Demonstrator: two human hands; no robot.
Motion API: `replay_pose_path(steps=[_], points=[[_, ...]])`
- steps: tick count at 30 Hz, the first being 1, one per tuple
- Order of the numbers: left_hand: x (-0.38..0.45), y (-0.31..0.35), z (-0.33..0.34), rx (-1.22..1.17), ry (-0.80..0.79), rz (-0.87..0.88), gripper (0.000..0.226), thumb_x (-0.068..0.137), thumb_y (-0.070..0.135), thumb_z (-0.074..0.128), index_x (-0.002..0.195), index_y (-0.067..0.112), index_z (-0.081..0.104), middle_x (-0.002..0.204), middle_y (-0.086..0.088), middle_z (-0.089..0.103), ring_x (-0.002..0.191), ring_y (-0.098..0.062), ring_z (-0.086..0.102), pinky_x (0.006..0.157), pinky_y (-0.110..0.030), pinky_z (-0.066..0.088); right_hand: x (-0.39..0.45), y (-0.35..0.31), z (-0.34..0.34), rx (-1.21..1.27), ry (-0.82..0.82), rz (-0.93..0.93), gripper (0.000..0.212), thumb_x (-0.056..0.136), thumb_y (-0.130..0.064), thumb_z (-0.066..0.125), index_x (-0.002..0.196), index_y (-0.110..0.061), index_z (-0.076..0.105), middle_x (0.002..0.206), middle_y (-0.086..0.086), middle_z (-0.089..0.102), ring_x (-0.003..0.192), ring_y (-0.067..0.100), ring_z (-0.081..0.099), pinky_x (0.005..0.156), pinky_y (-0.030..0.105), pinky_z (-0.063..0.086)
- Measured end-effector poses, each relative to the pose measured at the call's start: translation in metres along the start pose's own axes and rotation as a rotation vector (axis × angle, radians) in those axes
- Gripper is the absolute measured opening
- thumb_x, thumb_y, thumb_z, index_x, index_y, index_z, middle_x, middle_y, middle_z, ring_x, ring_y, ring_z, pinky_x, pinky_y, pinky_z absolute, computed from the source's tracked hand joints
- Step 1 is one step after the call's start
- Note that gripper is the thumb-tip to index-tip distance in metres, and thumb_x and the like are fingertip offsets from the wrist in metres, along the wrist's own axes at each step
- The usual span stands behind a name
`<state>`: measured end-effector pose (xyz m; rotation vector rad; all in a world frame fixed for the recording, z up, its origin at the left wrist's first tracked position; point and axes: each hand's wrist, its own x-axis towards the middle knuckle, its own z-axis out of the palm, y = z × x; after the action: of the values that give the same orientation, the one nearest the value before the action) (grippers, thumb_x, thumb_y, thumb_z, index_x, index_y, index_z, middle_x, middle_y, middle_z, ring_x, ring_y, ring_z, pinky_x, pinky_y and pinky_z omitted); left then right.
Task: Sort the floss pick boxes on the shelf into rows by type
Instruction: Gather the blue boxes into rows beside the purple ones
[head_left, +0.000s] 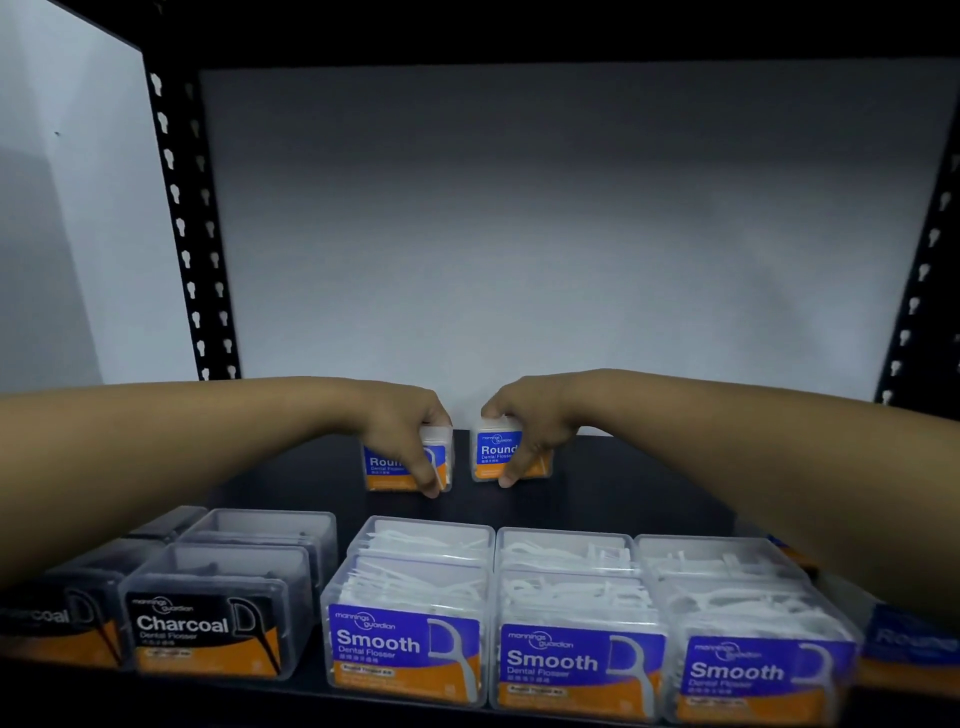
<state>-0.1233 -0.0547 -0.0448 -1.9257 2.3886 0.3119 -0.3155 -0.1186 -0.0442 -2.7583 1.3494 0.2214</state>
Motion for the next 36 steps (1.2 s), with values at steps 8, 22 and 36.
replay_pose_path(steps=[8,22,36], points=[[-0.007,0.004,-0.011,-0.062,0.042,0.031,0.039,0.068,0.04,0.09,0.104,0.032,0.077,0.099,0.01,0.079,0.091,-0.013,0.075,0.085,-0.032,0.063,-0.021,0.009,-0.014,0.027,0.073,-0.121,0.055,0.075,-0.035,0.091,0.119,-0.034,0.059,0.115,-0.004,0.063,0.103,0.025,0.064,0.085,0.049,0.063],[-0.017,0.062,-0.055,-0.059,0.159,-0.016,0.041,0.076,0.04,0.086,0.112,0.025,0.071,0.107,0.004,0.075,0.092,-0.016,0.073,0.071,-0.025,0.062,-0.094,0.058,-0.059,0.289,0.252,-0.156,0.047,0.088,-0.02,0.078,0.127,-0.038,0.059,0.128,0.001,0.057,0.107,0.025,0.064,0.081,0.048,0.065],[-0.014,0.172,-0.077,-0.137,0.245,0.077,0.04,0.074,0.039,0.087,0.108,0.023,0.073,0.102,0.003,0.077,0.091,-0.019,0.075,0.076,-0.035,0.065,-0.204,0.125,-0.089,0.189,0.366,-0.052,0.045,0.088,-0.021,0.078,0.126,-0.041,0.062,0.125,-0.009,0.058,0.107,0.019,0.064,0.087,0.04,0.063]])
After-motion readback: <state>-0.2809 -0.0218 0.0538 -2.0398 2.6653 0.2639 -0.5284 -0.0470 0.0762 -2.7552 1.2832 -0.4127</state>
